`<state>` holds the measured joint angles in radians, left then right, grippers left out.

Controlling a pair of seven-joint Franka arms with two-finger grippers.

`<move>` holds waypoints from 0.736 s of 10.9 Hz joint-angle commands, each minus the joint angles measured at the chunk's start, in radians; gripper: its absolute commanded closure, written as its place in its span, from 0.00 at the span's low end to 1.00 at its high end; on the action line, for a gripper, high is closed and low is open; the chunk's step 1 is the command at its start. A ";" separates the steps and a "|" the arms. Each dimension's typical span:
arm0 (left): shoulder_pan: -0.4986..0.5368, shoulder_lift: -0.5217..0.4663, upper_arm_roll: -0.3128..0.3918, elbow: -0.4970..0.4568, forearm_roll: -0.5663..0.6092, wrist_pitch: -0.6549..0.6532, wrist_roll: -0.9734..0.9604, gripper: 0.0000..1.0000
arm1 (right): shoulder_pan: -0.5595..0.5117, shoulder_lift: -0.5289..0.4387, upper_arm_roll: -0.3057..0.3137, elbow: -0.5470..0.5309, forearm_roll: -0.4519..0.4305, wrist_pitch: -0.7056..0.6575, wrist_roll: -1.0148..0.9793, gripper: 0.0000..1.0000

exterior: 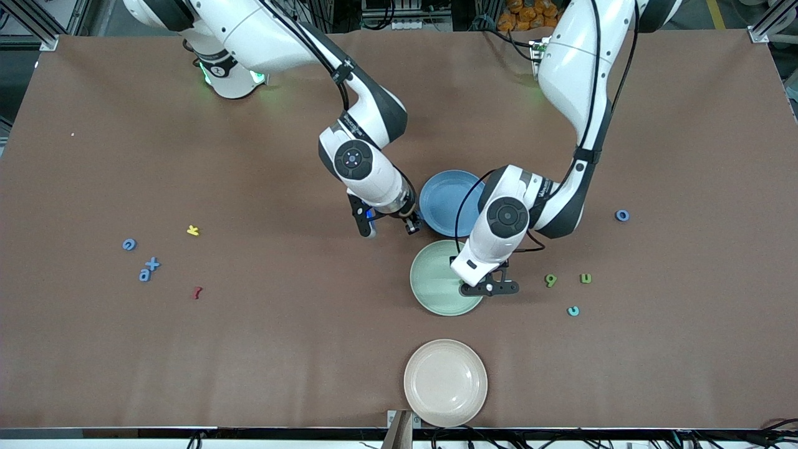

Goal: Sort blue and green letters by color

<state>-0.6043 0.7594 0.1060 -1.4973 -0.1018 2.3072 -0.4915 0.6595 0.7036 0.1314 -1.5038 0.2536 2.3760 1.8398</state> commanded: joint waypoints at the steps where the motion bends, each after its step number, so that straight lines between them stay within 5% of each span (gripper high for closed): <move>1: -0.011 0.060 0.035 0.078 -0.059 -0.012 -0.031 0.41 | 0.040 0.046 -0.013 0.033 0.013 0.145 0.218 1.00; 2: -0.012 0.060 0.041 0.078 -0.062 -0.011 -0.036 0.00 | 0.049 0.057 -0.013 0.033 0.012 0.184 0.293 1.00; 7: 0.036 0.034 0.044 0.066 0.009 -0.017 0.037 0.00 | 0.133 0.092 -0.036 0.033 0.007 0.281 0.512 1.00; 8: 0.075 0.020 0.037 0.052 0.033 -0.031 0.086 0.00 | 0.149 0.096 -0.041 0.033 0.007 0.282 0.513 0.82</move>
<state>-0.5908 0.8047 0.1489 -1.4392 -0.1229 2.3082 -0.4871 0.7614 0.7627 0.1178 -1.5017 0.2543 2.6209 2.2908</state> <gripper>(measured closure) 0.000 0.731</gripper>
